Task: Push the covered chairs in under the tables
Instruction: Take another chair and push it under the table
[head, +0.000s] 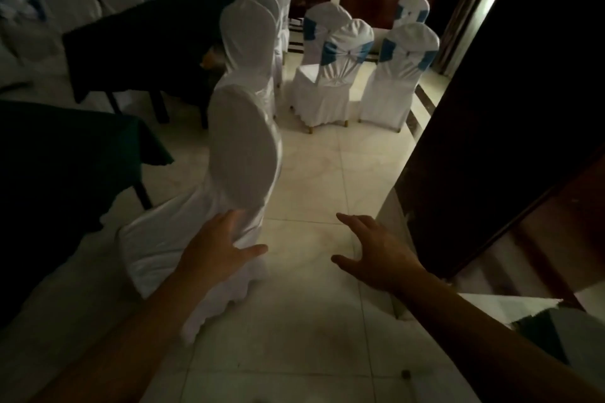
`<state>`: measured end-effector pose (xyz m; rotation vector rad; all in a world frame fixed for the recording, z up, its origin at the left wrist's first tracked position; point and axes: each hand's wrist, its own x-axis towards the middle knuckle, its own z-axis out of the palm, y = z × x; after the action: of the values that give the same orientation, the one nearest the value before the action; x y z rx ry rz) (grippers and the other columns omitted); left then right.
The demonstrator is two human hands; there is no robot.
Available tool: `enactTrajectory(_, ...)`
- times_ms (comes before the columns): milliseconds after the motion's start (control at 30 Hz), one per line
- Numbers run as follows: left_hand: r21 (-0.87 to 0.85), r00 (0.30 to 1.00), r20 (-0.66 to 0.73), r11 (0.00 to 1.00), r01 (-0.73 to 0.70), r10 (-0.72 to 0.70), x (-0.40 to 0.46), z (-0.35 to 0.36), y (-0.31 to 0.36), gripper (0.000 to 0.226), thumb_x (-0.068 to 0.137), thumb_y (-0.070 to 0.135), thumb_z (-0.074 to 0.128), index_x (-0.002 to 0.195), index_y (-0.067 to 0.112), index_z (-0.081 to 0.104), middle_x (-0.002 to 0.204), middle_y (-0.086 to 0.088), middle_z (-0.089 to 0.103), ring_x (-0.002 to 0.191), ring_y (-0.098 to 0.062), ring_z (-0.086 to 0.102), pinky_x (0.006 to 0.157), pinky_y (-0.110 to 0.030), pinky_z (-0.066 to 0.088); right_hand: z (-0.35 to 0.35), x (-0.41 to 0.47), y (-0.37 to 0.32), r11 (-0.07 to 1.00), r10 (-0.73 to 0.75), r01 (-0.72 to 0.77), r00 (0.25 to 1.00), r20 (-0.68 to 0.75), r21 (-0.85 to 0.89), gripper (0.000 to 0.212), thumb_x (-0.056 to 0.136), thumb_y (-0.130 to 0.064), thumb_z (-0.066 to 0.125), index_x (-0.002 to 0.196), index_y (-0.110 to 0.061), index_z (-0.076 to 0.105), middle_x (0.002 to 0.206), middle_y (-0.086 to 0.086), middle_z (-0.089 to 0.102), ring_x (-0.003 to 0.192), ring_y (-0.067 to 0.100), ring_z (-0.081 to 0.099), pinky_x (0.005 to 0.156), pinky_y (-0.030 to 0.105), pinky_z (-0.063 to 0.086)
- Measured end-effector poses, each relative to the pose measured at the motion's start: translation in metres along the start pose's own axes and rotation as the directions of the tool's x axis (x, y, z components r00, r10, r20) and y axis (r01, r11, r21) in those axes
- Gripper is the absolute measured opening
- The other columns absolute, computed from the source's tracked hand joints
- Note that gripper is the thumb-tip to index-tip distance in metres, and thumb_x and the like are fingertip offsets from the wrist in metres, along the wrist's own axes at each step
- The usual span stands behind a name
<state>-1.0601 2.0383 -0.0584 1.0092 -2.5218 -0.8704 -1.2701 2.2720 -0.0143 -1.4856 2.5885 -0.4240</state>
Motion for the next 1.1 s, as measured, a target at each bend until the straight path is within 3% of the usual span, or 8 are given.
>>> enactTrajectory(100, 0.023, 0.999, 0.001, 0.999, -0.043, 0.043, 0.085, 0.011, 0.022, 0.096, 0.054, 0.088, 0.057, 0.134, 0.041, 0.032, 0.135, 0.007, 0.048, 0.120, -0.016, 0.048, 0.090, -0.028, 0.038, -0.017, 0.056, 0.040, 0.999, 0.042, -0.042, 0.998, -0.037, 0.012, 0.087, 0.073, -0.071, 0.061, 0.143, -0.048, 0.015, 0.146, -0.004, 0.038, 0.120, 0.020, 0.048, 0.090, 0.040, 0.047)
enactTrajectory(233, 0.115, 1.000, -0.011, 0.993, -0.022, 0.023, 0.172, 0.034, 0.045, 0.104, 0.046, 0.094, 0.054, 0.133, 0.041, 0.033, 0.133, 0.005, 0.051, 0.116, -0.021, 0.051, 0.089, -0.038, 0.046, -0.028, 0.121, 0.090, 0.997, 0.067, -0.064, 0.995, -0.076, 0.038, 0.087, 0.073, -0.070, 0.061, 0.144, -0.047, 0.015, 0.146, -0.003, 0.039, 0.121, 0.020, 0.048, 0.090, 0.039, 0.046)
enactTrajectory(433, 0.144, 0.997, -0.076, 0.989, 0.011, 0.000, 0.292, 0.076, 0.075, 0.095, 0.047, 0.091, 0.057, 0.126, 0.043, 0.037, 0.127, 0.001, 0.054, 0.110, -0.023, 0.054, 0.083, -0.036, 0.045, -0.035, 0.244, 0.184, 0.996, 0.005, 0.002, 0.997, -0.083, 0.084, 0.085, 0.073, -0.071, 0.060, 0.142, -0.046, 0.018, 0.140, -0.003, 0.046, 0.114, 0.017, 0.052, 0.086, 0.036, 0.048)
enactTrajectory(667, 0.140, 0.966, -0.175, 0.966, 0.215, -0.190, 0.370, 0.093, 0.104, 0.101, 0.054, 0.084, 0.063, 0.136, 0.033, 0.034, 0.139, -0.003, 0.044, 0.121, -0.024, 0.047, 0.092, -0.040, 0.044, -0.053, 0.362, 0.251, 0.986, -0.147, 0.145, 0.989, 0.014, 0.081, 0.081, 0.074, -0.068, 0.063, 0.141, -0.043, 0.023, 0.134, -0.002, 0.051, 0.101, 0.012, 0.056, 0.086, 0.033, 0.049)
enactTrajectory(733, 0.078, 0.898, -0.297, 0.929, 0.362, -0.325, 0.416, 0.094, 0.116, 0.102, 0.055, 0.083, 0.063, 0.138, 0.032, 0.032, 0.140, -0.003, 0.042, 0.121, -0.024, 0.047, 0.092, -0.040, 0.045, -0.075, 0.440, 0.276, 0.962, -0.258, 0.251, 0.964, 0.064, 0.109, 0.081, 0.074, -0.066, 0.064, 0.141, -0.043, 0.022, 0.134, -0.002, 0.050, 0.106, 0.014, 0.054, 0.087, 0.033, 0.048)
enactTrajectory(900, 0.026, 0.837, -0.358, 0.891, 0.453, -0.415, 0.443, 0.080, 0.119, 0.105, 0.056, 0.079, 0.066, 0.140, 0.028, 0.032, 0.138, -0.005, 0.044, 0.119, -0.022, 0.047, 0.093, -0.038, 0.044, -0.087, 0.532, 0.264, 0.895, -0.438, 0.426, 0.896, 0.078, 0.129, 0.081, 0.076, -0.065, 0.064, 0.142, -0.041, 0.023, 0.135, -0.003, 0.049, 0.113, 0.016, 0.050, 0.089, 0.033, 0.046)
enactTrajectory(1033, -0.037, 0.754, -0.428, 0.843, 0.537, -0.499, 0.465, 0.066, 0.099, 0.103, 0.050, 0.084, 0.064, 0.134, 0.031, 0.035, 0.130, -0.001, 0.049, 0.107, -0.017, 0.051, 0.079, -0.033, 0.046, -0.084, 0.610, 0.238, 0.813, -0.580, 0.570, 0.810, 0.085, 0.116, 0.081, 0.076, -0.066, 0.062, 0.143, -0.042, 0.023, 0.133, -0.005, 0.050, 0.111, 0.014, 0.050, 0.085, 0.031, 0.044)
enactTrajectory(1100, -0.103, 0.712, -0.453, 0.826, 0.555, -0.536, 0.479, 0.061, 0.089, 0.105, 0.050, 0.083, 0.065, 0.135, 0.031, 0.033, 0.131, -0.001, 0.047, 0.107, -0.018, 0.052, 0.080, -0.034, 0.046, -0.079, 0.645, 0.224, 0.773, -0.634, 0.624, 0.768, 0.090, 0.116, 0.081, 0.076, -0.066, 0.062, 0.142, -0.042, 0.022, 0.135, -0.005, 0.049, 0.113, 0.015, 0.050, 0.087, 0.031, 0.043)
